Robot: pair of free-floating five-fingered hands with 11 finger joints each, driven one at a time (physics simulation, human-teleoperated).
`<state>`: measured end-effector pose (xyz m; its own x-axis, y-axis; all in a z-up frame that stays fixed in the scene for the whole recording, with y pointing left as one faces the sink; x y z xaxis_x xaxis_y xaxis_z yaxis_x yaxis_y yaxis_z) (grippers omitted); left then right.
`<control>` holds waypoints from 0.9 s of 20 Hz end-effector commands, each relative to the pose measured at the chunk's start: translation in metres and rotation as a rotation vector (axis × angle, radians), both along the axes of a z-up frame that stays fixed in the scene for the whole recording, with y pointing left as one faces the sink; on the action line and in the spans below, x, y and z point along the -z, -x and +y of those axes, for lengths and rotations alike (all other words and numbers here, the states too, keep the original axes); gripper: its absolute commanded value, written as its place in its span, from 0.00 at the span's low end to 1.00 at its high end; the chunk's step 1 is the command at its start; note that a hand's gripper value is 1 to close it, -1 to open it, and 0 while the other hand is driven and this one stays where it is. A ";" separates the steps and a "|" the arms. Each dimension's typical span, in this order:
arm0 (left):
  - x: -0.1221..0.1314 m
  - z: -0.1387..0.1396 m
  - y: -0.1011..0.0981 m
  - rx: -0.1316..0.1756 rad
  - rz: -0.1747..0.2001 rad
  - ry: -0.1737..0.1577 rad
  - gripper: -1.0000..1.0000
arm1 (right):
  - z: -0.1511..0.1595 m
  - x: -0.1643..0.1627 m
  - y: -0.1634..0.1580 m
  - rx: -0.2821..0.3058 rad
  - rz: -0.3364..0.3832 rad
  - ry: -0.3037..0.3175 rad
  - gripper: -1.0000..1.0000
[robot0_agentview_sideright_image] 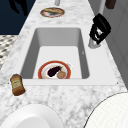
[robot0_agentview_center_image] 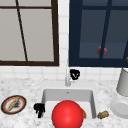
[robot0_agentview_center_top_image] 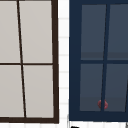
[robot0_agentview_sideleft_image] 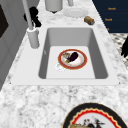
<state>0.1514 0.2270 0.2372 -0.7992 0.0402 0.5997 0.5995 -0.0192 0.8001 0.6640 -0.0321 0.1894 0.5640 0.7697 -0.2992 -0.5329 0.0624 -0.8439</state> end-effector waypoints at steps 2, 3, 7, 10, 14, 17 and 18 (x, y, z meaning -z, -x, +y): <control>0.000 0.000 0.000 0.000 0.000 0.000 0.50 | 0.028 0.002 -0.004 -0.022 0.000 0.016 1.00; 0.000 0.000 0.000 0.000 0.000 0.000 0.50 | 0.028 0.002 -0.004 -0.019 0.000 0.023 1.00; 0.000 0.000 0.000 0.000 0.000 0.000 0.50 | 0.008 -0.002 0.001 0.018 -0.006 0.040 0.00; 0.000 0.000 0.000 0.000 0.000 0.000 0.50 | 0.000 -0.022 -0.005 0.007 0.030 0.021 0.00; 0.000 0.000 0.000 0.000 0.000 0.000 0.50 | -0.008 -0.048 -0.003 0.012 0.048 -0.007 0.00; 0.000 0.000 0.000 0.000 0.000 0.000 0.50 | -0.018 -0.066 -0.002 0.005 0.038 -0.046 0.00; 0.000 0.000 0.000 0.000 0.000 0.000 0.50 | -0.022 -0.069 -0.001 0.002 0.040 -0.053 0.00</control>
<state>0.1514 0.2270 0.2372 -0.7992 0.0402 0.5997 0.5995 -0.0192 0.8001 0.6683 -0.0415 0.2427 0.5513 0.7770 -0.3039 -0.5667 0.0814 -0.8199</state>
